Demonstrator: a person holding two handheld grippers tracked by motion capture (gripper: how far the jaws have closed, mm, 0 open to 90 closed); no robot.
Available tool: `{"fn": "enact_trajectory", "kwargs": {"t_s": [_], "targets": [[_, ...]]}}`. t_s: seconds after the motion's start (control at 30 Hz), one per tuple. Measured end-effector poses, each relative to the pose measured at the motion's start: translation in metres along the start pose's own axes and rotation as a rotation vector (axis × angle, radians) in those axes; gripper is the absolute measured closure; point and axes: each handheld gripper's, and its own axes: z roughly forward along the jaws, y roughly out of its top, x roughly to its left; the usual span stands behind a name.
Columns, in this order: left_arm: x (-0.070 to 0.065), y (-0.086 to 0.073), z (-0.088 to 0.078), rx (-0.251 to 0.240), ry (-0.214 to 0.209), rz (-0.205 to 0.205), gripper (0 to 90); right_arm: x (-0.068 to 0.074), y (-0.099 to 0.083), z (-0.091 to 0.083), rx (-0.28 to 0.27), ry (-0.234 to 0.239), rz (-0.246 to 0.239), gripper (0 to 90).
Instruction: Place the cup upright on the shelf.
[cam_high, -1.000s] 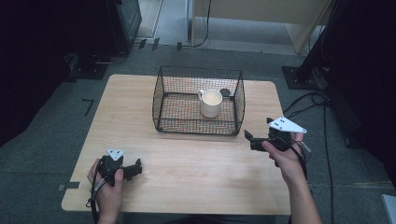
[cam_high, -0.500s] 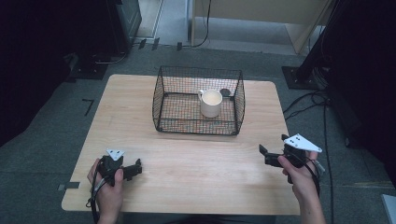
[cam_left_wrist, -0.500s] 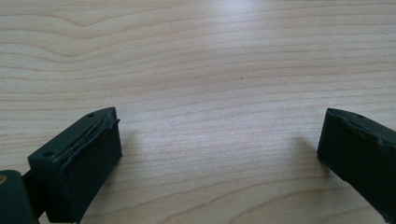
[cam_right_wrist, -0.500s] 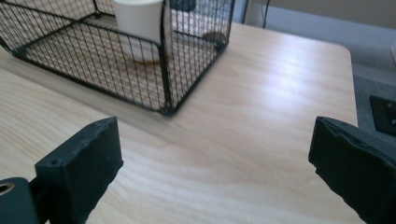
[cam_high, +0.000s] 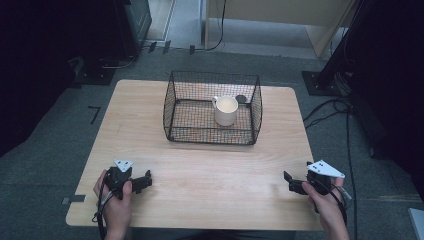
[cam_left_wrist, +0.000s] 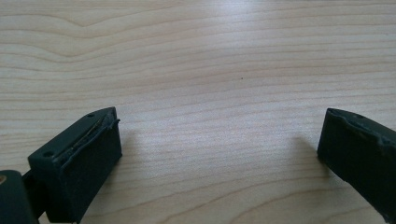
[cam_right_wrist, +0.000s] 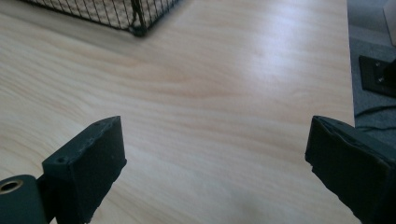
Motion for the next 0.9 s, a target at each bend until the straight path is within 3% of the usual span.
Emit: {"fn": "enact_trajectory", "kwargs": {"t_s": [0.27,0.43,0.9], "targets": [[0.000,0.000,0.000,-0.001,0.000,0.000,0.0,-0.003,-0.026,0.003,0.072,-0.012,0.018,4.7],[0.000,0.000,0.000,0.000,0.000,0.000,0.0,-0.003,-0.033,0.007,0.128,-0.028,0.020,3.7],[0.000,0.000,0.000,-0.001,0.000,0.000,0.0,-0.003,-0.034,0.010,0.137,-0.015,0.060,2.6]]}}
